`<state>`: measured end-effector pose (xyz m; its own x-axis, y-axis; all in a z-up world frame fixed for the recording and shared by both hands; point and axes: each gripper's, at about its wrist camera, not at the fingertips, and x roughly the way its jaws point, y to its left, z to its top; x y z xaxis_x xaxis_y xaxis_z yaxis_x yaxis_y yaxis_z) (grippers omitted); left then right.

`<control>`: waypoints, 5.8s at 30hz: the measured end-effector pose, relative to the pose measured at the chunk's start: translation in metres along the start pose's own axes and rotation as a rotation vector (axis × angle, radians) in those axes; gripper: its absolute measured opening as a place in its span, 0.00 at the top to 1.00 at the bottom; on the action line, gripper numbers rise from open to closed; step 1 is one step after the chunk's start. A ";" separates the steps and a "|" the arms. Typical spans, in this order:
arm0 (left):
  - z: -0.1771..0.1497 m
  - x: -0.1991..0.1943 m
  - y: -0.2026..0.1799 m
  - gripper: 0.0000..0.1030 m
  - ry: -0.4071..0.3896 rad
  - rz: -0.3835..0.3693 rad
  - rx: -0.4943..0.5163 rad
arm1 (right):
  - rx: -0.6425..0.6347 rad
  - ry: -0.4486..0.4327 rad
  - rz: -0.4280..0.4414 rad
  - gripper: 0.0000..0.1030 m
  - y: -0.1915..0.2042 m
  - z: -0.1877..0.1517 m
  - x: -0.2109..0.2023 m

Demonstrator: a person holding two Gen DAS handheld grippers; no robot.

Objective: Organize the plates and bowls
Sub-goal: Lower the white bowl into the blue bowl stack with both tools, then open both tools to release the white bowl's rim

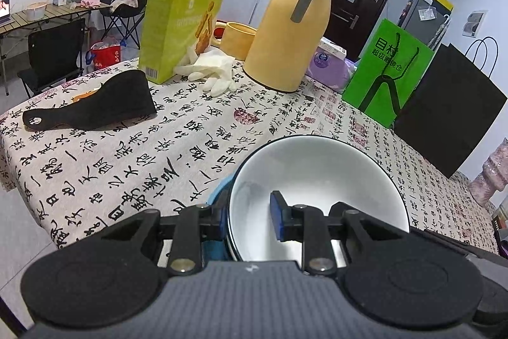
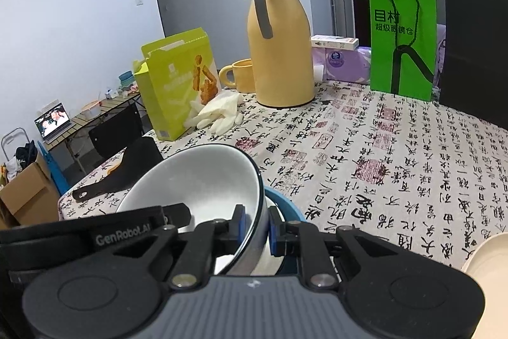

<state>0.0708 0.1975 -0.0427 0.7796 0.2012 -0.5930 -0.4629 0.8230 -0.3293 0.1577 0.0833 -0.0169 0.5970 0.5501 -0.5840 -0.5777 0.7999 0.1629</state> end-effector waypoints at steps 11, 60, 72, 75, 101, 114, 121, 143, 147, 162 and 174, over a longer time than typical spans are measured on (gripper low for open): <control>0.000 0.005 0.000 0.76 -0.001 -0.005 0.019 | -0.016 -0.004 0.011 0.85 -0.003 -0.002 0.006; 0.000 0.011 0.000 0.85 0.058 -0.025 0.038 | 0.044 -0.047 0.080 0.94 -0.034 -0.001 -0.006; 0.007 0.011 0.006 0.87 0.092 -0.043 0.025 | 0.054 -0.043 0.077 0.95 -0.036 -0.003 -0.001; 0.009 0.012 0.011 0.87 0.104 -0.062 0.000 | 0.056 -0.041 0.079 0.95 -0.036 -0.003 0.000; -0.001 0.002 0.034 0.83 0.040 -0.122 -0.247 | 0.096 -0.045 0.093 0.95 -0.035 -0.005 0.000; -0.002 -0.007 0.010 0.90 -0.046 0.025 -0.082 | 0.070 -0.047 0.068 0.93 -0.029 -0.006 0.001; 0.000 -0.010 0.012 0.90 -0.051 -0.001 -0.101 | 0.056 -0.010 0.060 0.93 -0.029 -0.004 0.008; -0.001 -0.001 0.012 0.89 -0.005 0.002 -0.050 | 0.040 -0.013 0.088 0.90 -0.031 -0.006 -0.001; 0.001 0.000 0.010 0.89 0.000 0.006 -0.017 | 0.048 -0.025 0.092 0.89 -0.031 -0.006 -0.004; 0.007 -0.022 0.006 0.48 -0.088 -0.003 0.100 | 0.052 -0.105 0.037 0.46 -0.033 -0.011 -0.036; 0.001 -0.045 -0.003 0.00 -0.167 -0.092 0.169 | 0.077 -0.106 -0.028 0.00 -0.046 -0.019 -0.057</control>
<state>0.0374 0.1863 -0.0146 0.8807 0.1948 -0.4318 -0.3204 0.9163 -0.2403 0.1403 0.0105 -0.0064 0.6704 0.5463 -0.5022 -0.5181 0.8291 0.2102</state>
